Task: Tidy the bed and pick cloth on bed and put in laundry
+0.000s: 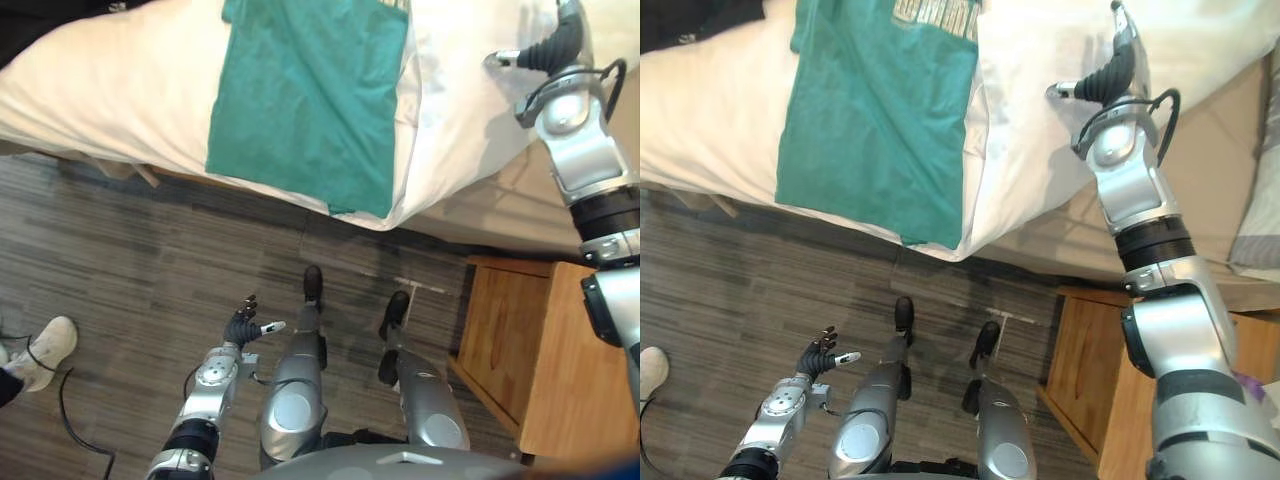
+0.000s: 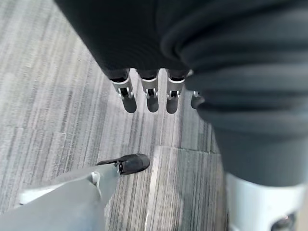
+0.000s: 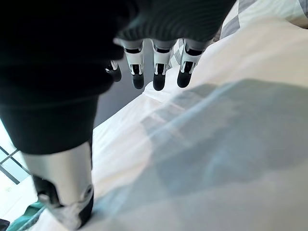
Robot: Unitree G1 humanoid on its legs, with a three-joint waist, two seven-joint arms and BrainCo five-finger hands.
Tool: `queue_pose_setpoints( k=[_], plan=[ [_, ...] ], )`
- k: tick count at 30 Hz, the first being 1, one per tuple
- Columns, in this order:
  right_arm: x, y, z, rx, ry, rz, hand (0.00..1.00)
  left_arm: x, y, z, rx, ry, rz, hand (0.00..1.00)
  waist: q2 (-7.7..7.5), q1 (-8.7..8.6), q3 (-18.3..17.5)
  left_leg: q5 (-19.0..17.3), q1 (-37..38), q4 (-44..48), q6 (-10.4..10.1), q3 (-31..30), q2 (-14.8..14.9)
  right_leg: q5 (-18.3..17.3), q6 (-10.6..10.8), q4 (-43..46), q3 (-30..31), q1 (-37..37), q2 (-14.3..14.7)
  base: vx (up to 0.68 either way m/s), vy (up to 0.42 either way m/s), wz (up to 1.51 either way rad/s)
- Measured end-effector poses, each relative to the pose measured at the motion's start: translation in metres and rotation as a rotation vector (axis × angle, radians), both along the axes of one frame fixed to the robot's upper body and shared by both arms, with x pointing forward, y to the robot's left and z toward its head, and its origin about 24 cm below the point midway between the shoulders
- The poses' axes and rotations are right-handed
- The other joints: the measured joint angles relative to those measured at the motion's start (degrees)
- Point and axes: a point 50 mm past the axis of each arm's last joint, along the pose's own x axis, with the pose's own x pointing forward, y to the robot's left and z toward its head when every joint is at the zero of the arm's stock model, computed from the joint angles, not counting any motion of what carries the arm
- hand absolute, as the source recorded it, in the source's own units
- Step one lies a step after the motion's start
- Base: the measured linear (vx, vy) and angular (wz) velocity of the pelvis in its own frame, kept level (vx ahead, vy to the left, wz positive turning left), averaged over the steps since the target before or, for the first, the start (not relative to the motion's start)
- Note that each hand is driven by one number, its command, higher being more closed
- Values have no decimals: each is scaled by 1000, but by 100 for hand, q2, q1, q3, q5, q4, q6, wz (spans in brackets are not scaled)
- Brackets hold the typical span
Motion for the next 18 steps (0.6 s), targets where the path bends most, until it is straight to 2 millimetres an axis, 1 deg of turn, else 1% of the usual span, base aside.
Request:
queue_pose_setpoints(
  k=[2,3,4,6,7,9,12,13,15,17,18],
  plan=[
    [2,-1,1,-6,19,-14,0,0,-8,-2,-9,9,-32,0,85,5,46,9,-19,0,1,0,-17,-3,3,20,-10,-26,-27,-21,46,0],
    [2,-1,4,-12,18,-22,100,0,-12,-3,-10,14,-54,0,129,34,55,9,-64,-1,-4,0,-23,-18,9,74,-10,-107,-45,-18,35,-4],
    [2,-1,5,-11,17,-23,100,0,-14,-3,-9,15,-61,0,146,34,48,10,-102,0,-12,-4,-23,-21,8,90,-10,-145,-49,0,0,0],
    [2,0,15,-20,5,-28,100,0,-19,-3,-13,15,-92,0,229,40,89,49,-265,0,-26,-20,-21,-26,1,145,-16,-315,-62,-14,28,5],
    [1,0,15,-27,5,-33,100,0,-19,-4,-15,16,-96,0,242,43,96,55,-284,1,-30,-21,-21,-30,-1,166,-17,-343,-65,-11,30,3],
    [3,-2,12,-80,30,-64,100,-1,-24,-5,-31,23,-118,0,337,50,131,65,-307,1,-33,-27,-28,-115,11,306,-32,-415,-98,2,29,3],
    [3,2,15,-106,30,-60,100,0,-24,-4,-32,17,-122,0,342,28,128,63,-325,1,-35,-19,-27,-213,0,490,-23,-532,-126,5,6,-1],
    [2,1,20,-112,20,-66,100,1,-25,-2,-34,2,-127,0,359,25,119,62,-347,2,-36,-22,-26,-272,4,584,-21,-591,-139,0,0,0],
    [1,-4,21,-120,16,-82,100,3,-26,1,-51,-19,-128,0,369,37,114,62,-352,2,-37,-24,-20,-324,-3,671,-21,-632,-145,11,3,2],
    [1,-7,19,-103,-5,-93,100,4,-27,2,-54,-36,-131,0,376,28,109,75,-334,3,-50,-20,-15,-366,-7,731,-23,-633,-146,51,3,4],
    [0,-10,14,-63,-30,-92,100,4,-28,3,-55,-42,-132,0,376,27,109,113,-308,4,-43,-17,-12,-386,-15,745,-22,-617,-148,61,-1,1]
  ],
)
